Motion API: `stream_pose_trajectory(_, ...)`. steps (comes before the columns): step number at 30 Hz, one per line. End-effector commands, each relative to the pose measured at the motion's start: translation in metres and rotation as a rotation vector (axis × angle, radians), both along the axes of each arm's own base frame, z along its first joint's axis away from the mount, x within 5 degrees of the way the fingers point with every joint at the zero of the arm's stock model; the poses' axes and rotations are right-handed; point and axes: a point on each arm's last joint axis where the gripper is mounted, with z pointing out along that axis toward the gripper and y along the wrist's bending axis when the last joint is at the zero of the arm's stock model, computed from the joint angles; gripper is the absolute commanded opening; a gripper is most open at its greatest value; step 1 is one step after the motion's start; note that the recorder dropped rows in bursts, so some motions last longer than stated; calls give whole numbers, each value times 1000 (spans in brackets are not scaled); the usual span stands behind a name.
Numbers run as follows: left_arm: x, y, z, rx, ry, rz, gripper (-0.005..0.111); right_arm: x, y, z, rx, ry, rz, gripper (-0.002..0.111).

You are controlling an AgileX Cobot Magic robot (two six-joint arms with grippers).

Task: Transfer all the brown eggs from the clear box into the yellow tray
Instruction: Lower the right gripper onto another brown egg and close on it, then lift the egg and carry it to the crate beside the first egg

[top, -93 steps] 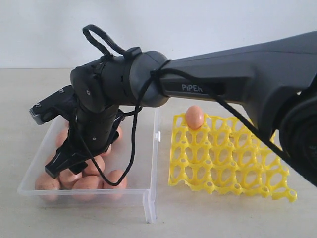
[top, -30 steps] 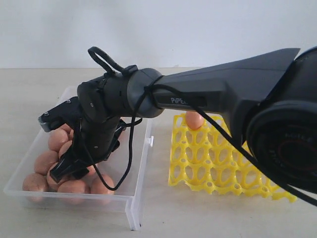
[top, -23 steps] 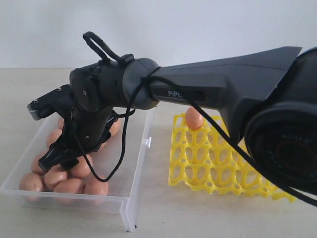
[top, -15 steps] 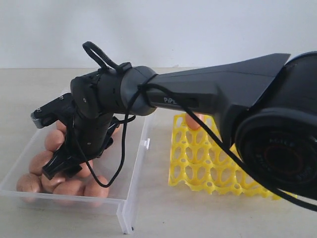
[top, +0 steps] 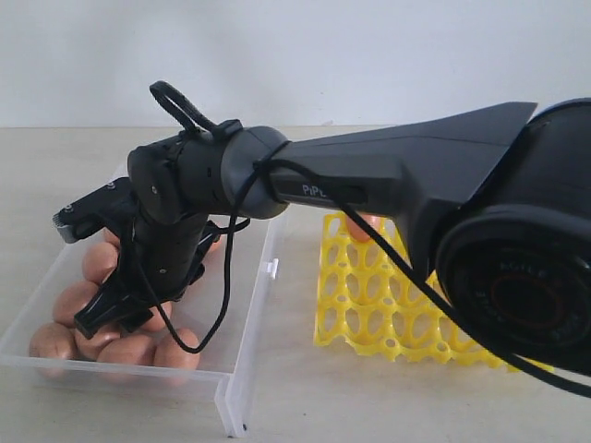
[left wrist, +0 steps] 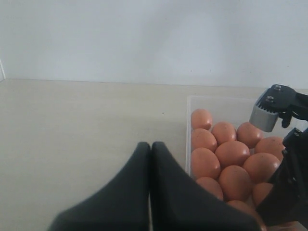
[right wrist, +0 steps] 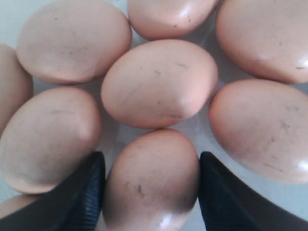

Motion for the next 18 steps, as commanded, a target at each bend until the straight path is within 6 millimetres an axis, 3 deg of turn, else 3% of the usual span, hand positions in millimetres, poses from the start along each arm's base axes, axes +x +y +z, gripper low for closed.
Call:
stream_pose_trajectory(1,0,0,1,-5,-2,0,-4,-1,1,3,11,-1,-2,0)
stream_pose_trajectory(8,0,0,1,-5,-2,0,-4,0,2,13,21,-43,36,0)
stream_pose_trajectory(18,0,0,1,-5,-2,0,-4,3,-5,90,206,-255,-10,0)
